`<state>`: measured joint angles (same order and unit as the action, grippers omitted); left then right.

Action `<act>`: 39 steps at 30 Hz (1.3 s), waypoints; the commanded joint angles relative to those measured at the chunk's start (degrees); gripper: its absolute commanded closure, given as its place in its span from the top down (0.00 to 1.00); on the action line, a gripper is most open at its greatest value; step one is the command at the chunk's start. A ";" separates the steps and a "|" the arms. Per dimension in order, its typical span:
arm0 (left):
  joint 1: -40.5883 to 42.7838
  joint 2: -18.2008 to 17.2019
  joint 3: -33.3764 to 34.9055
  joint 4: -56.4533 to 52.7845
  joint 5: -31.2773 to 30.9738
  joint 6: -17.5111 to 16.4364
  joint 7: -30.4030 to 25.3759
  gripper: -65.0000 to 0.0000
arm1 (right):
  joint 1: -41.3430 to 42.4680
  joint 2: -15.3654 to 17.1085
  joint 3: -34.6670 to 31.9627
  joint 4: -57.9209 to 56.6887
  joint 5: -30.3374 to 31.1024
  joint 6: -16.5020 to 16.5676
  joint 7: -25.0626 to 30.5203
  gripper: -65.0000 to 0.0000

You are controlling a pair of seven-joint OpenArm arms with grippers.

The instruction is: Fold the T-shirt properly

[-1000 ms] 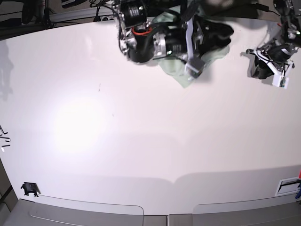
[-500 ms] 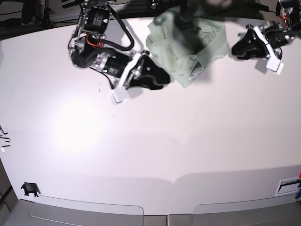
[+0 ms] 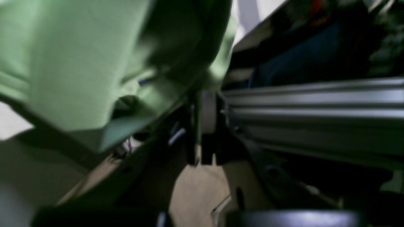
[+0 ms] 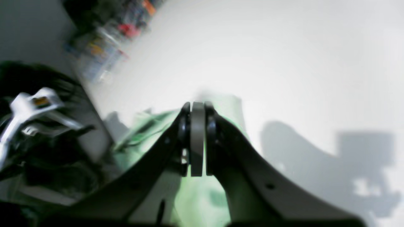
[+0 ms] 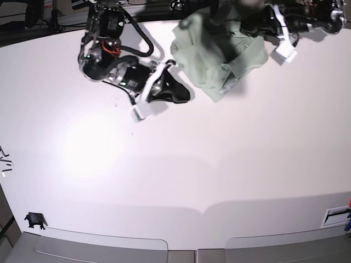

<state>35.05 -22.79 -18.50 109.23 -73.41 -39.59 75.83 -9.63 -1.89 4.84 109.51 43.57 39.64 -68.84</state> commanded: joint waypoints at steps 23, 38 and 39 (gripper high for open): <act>-3.13 -0.72 15.61 -6.16 43.98 8.50 -25.11 0.00 | 8.81 -5.90 -9.62 -7.04 -16.63 -4.17 9.62 0.00; -20.85 -2.25 15.54 -9.31 43.89 12.81 -22.88 0.00 | 8.74 -5.88 -6.14 -7.04 -16.61 -5.90 3.28 0.00; -21.16 -2.97 15.50 -8.63 42.05 12.76 -22.14 0.00 | 8.68 -5.88 -4.68 -6.99 -16.59 -6.12 3.32 0.00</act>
<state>14.41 -25.06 -2.63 99.44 -30.50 -26.59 54.50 -1.83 -7.49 0.30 101.62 25.74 33.34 -66.72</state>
